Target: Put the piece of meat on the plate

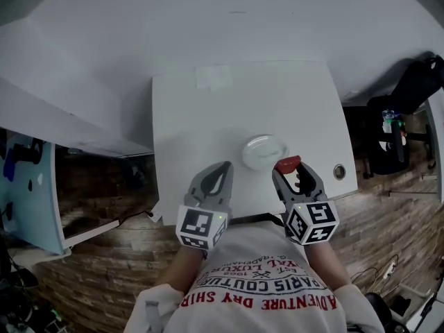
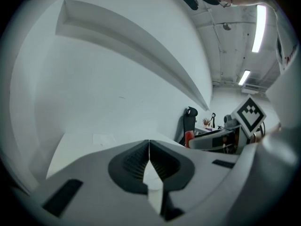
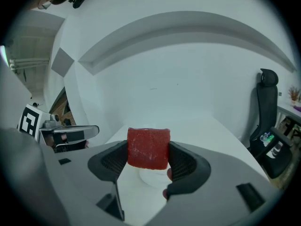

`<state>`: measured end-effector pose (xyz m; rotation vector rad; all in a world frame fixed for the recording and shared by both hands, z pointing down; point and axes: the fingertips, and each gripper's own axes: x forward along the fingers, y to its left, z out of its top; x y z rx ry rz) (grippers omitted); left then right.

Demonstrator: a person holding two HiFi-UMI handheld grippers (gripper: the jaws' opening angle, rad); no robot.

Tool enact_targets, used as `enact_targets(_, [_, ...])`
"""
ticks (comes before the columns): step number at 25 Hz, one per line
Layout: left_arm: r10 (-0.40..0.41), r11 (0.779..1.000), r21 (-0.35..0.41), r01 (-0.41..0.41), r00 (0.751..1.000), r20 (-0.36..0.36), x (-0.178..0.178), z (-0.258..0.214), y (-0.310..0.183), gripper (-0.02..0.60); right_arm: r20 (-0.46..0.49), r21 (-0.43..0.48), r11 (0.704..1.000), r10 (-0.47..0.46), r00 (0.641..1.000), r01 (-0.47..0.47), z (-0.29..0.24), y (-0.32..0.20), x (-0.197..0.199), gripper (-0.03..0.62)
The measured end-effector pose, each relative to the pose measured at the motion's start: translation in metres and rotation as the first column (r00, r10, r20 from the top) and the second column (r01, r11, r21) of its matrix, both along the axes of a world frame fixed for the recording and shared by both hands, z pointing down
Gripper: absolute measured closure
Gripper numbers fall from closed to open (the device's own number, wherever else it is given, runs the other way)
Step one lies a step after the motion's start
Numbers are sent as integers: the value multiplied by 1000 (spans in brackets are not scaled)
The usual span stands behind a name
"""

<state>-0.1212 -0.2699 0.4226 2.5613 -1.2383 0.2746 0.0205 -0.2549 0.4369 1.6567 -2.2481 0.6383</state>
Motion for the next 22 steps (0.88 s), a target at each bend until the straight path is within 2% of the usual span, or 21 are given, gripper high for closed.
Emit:
enact_targets(8, [-31,996,-80,31,999,9,7,32,-25,574,-80,-179,983,-57,995,42,58,-33,2,318])
enact_targets(12, [-47,991,-124,52,998,48,7,51,-32,574,-93,-279,958,-89,992,60,89,-41,2,318])
enact_targets(22, [-96,967,-227,113,992,88,10,94,-40,574,-150,-433,891,-219,964,135,164,-60,-4,318])
